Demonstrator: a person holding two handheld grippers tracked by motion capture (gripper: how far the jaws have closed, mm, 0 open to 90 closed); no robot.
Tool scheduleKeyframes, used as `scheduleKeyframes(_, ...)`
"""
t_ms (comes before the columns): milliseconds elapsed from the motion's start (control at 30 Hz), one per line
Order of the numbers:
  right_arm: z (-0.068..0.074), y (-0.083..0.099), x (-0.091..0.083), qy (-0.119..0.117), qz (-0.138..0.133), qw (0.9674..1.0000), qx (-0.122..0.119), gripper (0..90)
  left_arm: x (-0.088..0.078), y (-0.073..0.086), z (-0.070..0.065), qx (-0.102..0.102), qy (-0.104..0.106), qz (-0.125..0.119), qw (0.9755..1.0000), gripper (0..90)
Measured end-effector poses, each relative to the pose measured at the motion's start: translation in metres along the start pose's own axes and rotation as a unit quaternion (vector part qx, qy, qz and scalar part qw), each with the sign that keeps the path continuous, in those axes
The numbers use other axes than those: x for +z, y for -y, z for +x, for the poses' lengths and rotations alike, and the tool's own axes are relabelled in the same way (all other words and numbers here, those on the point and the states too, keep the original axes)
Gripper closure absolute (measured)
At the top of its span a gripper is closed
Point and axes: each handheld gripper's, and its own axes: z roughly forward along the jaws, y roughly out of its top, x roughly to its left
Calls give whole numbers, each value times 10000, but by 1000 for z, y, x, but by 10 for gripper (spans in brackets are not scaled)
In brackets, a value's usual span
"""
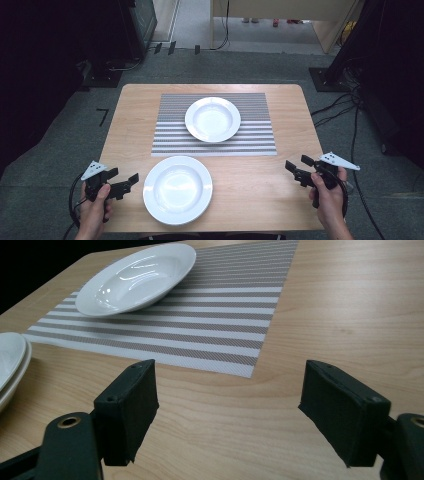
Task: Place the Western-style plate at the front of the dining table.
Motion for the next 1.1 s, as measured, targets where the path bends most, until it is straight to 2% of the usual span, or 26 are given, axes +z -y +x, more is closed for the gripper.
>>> scheduleKeyframes(233,-9,12,-15,131,17,9999,-1,229,-8,10,9,-103,-91,-44,9999,106)
scheduleKeyframes(367,-17,19,-22,224,6,9997,79,230,-10,18,15,-183,-153,-1,9997,106)
scheduleKeyframes(600,-30,34,-32,410,102,9989,203,230,-13,31,26,-178,-381,83,9991,106)
scheduleKeyframes(700,-35,39,-36,488,142,9985,191,230,-14,35,30,-260,-435,76,9987,106)
scheduleKeyframes(767,-38,43,-37,534,187,9981,253,230,-14,37,31,-239,-489,98,9985,106)
scheduleKeyframes(933,-45,52,-37,693,310,9969,192,229,-10,42,32,-93,-700,171,9974,106)
scheduleKeyframes(1100,-51,58,-34,824,400,9955,226,230,-7,46,31,-27,-807,190,9966,106)
